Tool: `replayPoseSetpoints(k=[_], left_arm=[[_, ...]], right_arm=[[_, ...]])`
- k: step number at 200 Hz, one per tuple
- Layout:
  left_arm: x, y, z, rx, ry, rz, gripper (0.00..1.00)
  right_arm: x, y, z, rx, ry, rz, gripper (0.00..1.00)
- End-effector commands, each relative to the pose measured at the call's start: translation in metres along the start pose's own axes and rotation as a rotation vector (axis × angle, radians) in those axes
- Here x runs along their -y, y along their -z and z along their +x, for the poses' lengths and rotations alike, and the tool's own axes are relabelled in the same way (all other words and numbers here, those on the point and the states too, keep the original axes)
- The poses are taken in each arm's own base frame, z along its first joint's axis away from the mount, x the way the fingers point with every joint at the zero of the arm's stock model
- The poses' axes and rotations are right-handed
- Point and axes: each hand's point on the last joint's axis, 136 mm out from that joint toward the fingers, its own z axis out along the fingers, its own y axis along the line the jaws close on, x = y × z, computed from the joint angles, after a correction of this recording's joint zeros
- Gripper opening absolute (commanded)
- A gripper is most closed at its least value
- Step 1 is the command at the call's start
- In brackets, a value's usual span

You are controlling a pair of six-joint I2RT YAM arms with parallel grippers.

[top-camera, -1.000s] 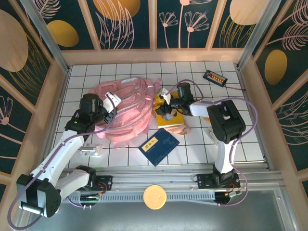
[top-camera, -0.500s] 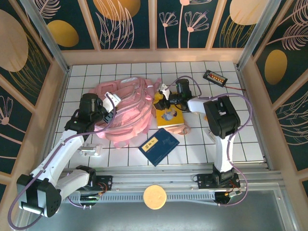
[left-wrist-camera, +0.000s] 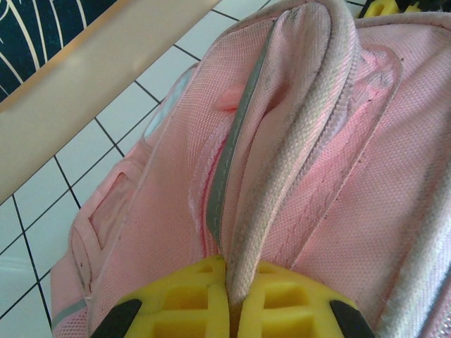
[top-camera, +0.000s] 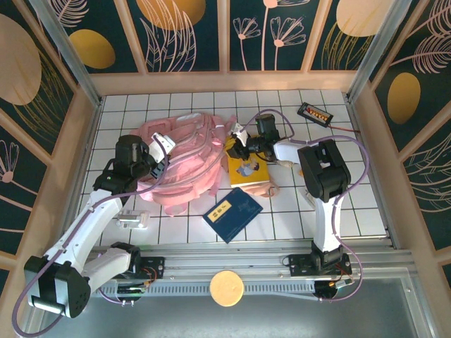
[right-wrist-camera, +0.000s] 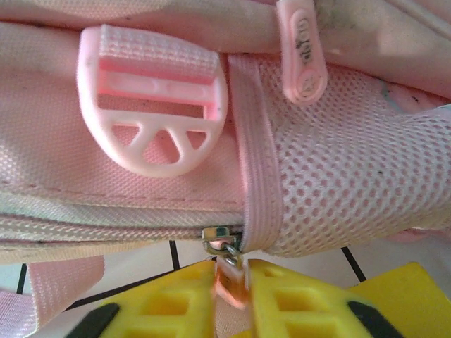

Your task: Pack the student bag

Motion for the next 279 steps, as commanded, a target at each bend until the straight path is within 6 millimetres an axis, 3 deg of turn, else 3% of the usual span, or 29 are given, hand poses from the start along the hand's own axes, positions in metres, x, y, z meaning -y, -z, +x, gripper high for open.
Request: replayPoseSetpoints(k=[1,23,62,107,141,193,205,249,279], left_arm=[[-0.026,0.02,-0.059,0.197,-0.019,-0.08,0.0],[-0.025,0.02,-0.057,0.195,-0.017,-0.079,0.0],[-0.022,0.018,-0.049,0.174,-0.02,-0.074,0.0],[-0.031,0.011,-0.021,0.07,-0.061,-0.16,0.0],[-0.033,0.009,0.001,-0.001,-0.089,-0.214,0.0],[-0.011,-0.016,-0.005,-0.057,-0.08,-0.199,0.0],[-0.015,-0.023,-0.004,-0.077,-0.051,-0.245,0.0],[-0.018,-0.041,-0.011,-0.081,0.063,-0.27,0.0],[-0.007,-0.061,-0.017,-0.113,0.109,-0.254,0.0]], right_arm=[[0.004,0.002,-0.005,0.017,-0.01,0.013,0.12],[0.007,0.005,-0.012,0.045,-0.027,0.03,0.0],[0.0,0.013,-0.021,0.067,-0.031,0.035,0.0],[-0.015,0.025,-0.014,-0.078,-0.024,0.039,0.0],[-0.041,0.035,0.003,-0.238,0.007,-0.007,0.0],[-0.08,0.033,-0.005,-0.369,-0.008,-0.06,0.0],[-0.083,0.037,-0.007,-0.39,-0.032,-0.051,0.0],[-0.134,0.033,-0.023,-0.436,-0.091,-0.107,0.0],[-0.142,0.035,-0.034,-0.453,-0.202,-0.047,0.0]])
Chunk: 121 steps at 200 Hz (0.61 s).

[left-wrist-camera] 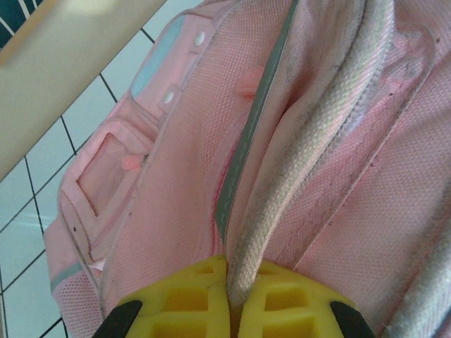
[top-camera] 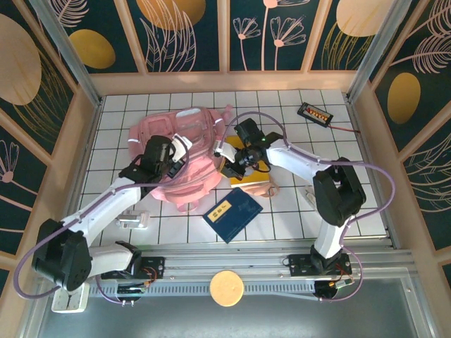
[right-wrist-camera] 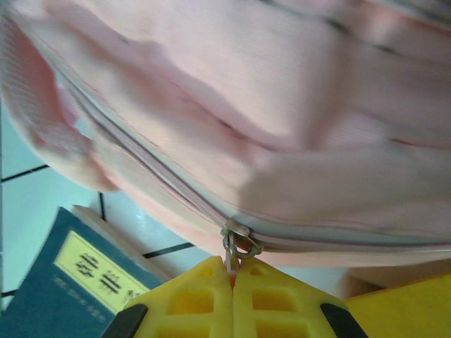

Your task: Pack the student bag

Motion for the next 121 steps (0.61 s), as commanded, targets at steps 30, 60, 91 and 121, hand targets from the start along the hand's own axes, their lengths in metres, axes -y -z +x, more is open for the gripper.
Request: replayPoseSetpoints(k=[30,60,91,121], left_arm=[[-0.001,-0.021,-0.06,0.05,0.202,-0.067,0.0],[0.024,-0.037,-0.08,0.01,0.289,-0.013,0.0],[0.035,-0.047,-0.098,-0.006,0.449,0.042,0.0],[0.048,-0.053,-0.121,-0.005,0.579,0.146,0.0]], right_arm=[[-0.024,0.006,-0.032,0.026,-0.386,0.009,0.0],[-0.029,-0.007,-0.051,0.101,-0.627,-0.013,0.0],[-0.032,-0.006,-0.057,0.23,-0.755,-0.056,0.0],[-0.032,-0.007,-0.056,0.339,-0.853,-0.093,0.0]])
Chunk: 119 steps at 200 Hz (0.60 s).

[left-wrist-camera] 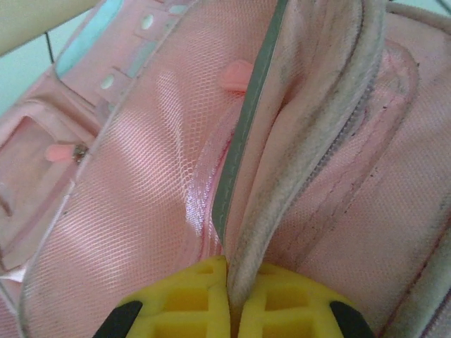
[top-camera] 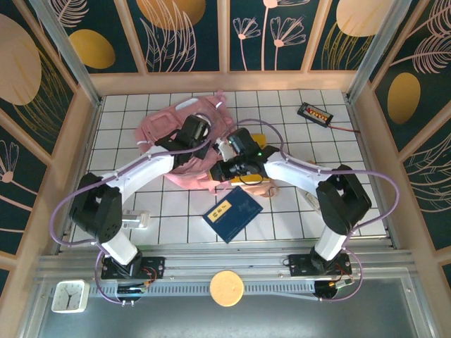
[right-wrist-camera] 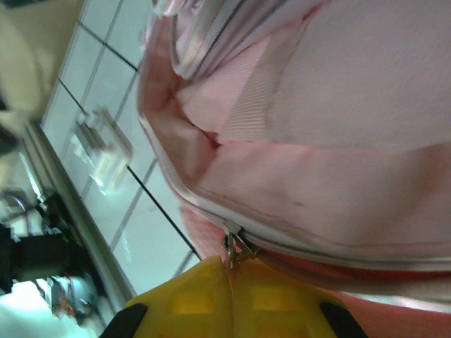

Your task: Pack the student bag

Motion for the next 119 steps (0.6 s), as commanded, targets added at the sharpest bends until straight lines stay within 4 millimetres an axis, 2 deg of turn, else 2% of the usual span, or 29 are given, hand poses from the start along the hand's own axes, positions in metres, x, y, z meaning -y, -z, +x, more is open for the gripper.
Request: replayPoseSetpoints(k=[1,28,57,59,74,91,106,119], left_arm=[[0.03,0.012,-0.048,0.091,0.206,0.144,0.0],[0.029,0.018,-0.053,0.1,0.212,0.149,0.0],[0.027,0.032,-0.044,0.111,0.149,0.168,0.0],[0.027,0.033,-0.044,0.114,0.145,0.171,0.0],[0.028,0.044,-0.037,0.133,0.104,0.194,0.0],[0.026,0.05,-0.026,0.137,0.056,0.2,0.0],[0.026,0.054,-0.02,0.133,0.026,0.21,0.0],[0.027,0.058,-0.02,0.14,0.023,0.224,0.0]], right_arm=[[-0.029,0.006,-0.02,0.138,-0.105,-0.137,0.0],[-0.032,0.011,-0.023,0.215,-0.139,-0.193,0.0],[-0.036,-0.004,-0.013,0.139,-0.123,-0.194,0.0],[-0.036,-0.004,-0.012,0.135,-0.124,-0.193,0.03],[-0.034,0.002,-0.012,0.119,-0.144,-0.155,0.44],[-0.035,0.032,-0.018,0.174,-0.124,-0.132,0.7],[-0.026,0.063,-0.023,0.236,-0.16,-0.122,0.84],[-0.008,0.084,-0.029,0.279,-0.228,-0.104,0.85]])
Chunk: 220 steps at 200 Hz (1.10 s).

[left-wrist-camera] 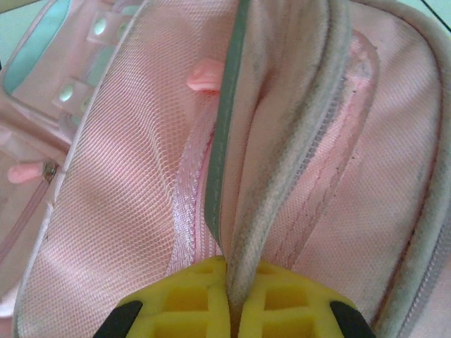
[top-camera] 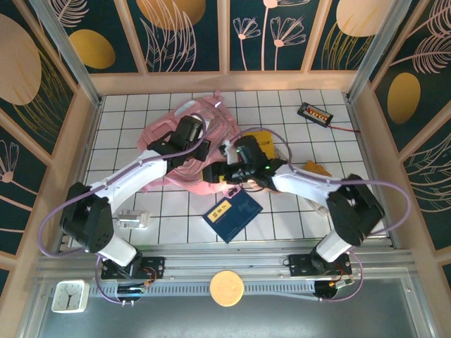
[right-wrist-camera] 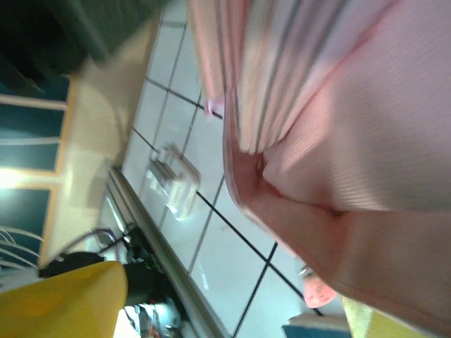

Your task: Pack the student bag

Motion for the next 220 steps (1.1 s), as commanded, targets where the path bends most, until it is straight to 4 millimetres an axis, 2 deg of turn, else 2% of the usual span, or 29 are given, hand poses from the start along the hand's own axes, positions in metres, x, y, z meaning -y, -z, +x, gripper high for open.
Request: replayPoseSetpoints(k=[1,14,27,45,48,56,72,86,96,114,120,133,142,146,149,164,179,184,201,220], left_arm=[[0.017,0.022,-0.024,0.109,-0.039,0.087,0.0],[0.021,0.027,-0.028,0.13,-0.04,0.113,0.0],[0.023,0.031,-0.033,0.15,-0.044,0.128,0.0],[0.026,0.033,-0.035,0.155,-0.064,0.142,0.0],[0.026,0.034,-0.035,0.157,-0.067,0.143,0.0],[0.026,0.034,-0.035,0.157,-0.075,0.144,0.0],[0.025,0.034,-0.032,0.154,-0.085,0.142,0.0],[0.027,0.034,-0.03,0.151,-0.091,0.151,0.0],[0.028,0.033,-0.027,0.147,-0.088,0.158,0.0],[0.026,0.032,-0.023,0.14,-0.064,0.151,0.0],[0.024,0.036,-0.023,0.147,-0.047,0.145,0.14],[0.018,0.049,-0.023,0.171,0.01,0.132,0.57],[0.012,0.064,-0.024,0.198,0.071,0.125,0.85],[0.009,0.071,-0.024,0.21,0.103,0.123,0.95],[0.008,0.076,-0.023,0.215,0.129,0.125,0.98],[0.005,0.098,-0.014,0.221,0.256,0.167,0.98],[0.012,0.111,-0.001,0.18,0.378,0.242,0.93],[0.017,0.108,0.013,0.136,0.416,0.272,0.9],[0.042,0.107,0.038,0.027,0.499,0.421,0.78],[0.058,0.1,0.064,-0.079,0.521,0.498,0.73]], right_arm=[[0.007,0.053,-0.033,0.142,-0.056,0.018,0.85],[0.02,0.064,-0.043,0.174,-0.091,0.041,0.85],[0.029,0.068,-0.054,0.196,-0.093,0.06,0.84],[0.03,0.059,-0.065,0.183,-0.086,0.069,0.83],[0.038,0.062,-0.073,0.198,-0.097,0.084,0.83],[0.044,0.058,-0.079,0.193,-0.098,0.098,0.82],[0.054,0.047,-0.083,0.171,-0.117,0.116,0.79],[0.054,0.041,-0.089,0.188,-0.125,0.092,0.75],[0.047,0.039,-0.096,0.211,-0.124,0.056,0.6],[0.032,0.04,-0.113,0.268,-0.128,0.022,0.09],[0.026,0.043,-0.12,0.294,-0.124,0.015,0.0],[0.016,0.05,-0.137,0.348,-0.129,0.002,0.0],[0.002,0.047,-0.142,0.363,-0.122,-0.011,0.0],[-0.001,0.048,-0.147,0.374,-0.123,-0.012,0.0],[-0.005,0.048,-0.15,0.38,-0.122,-0.013,0.0],[-0.012,0.049,-0.164,0.402,-0.136,0.008,0.0],[-0.024,0.048,-0.176,0.412,-0.126,0.016,0.0],[-0.028,0.047,-0.179,0.411,-0.121,0.021,0.0],[-0.042,0.045,-0.187,0.415,-0.102,0.025,0.0],[-0.052,0.043,-0.191,0.408,-0.101,0.019,0.0]])
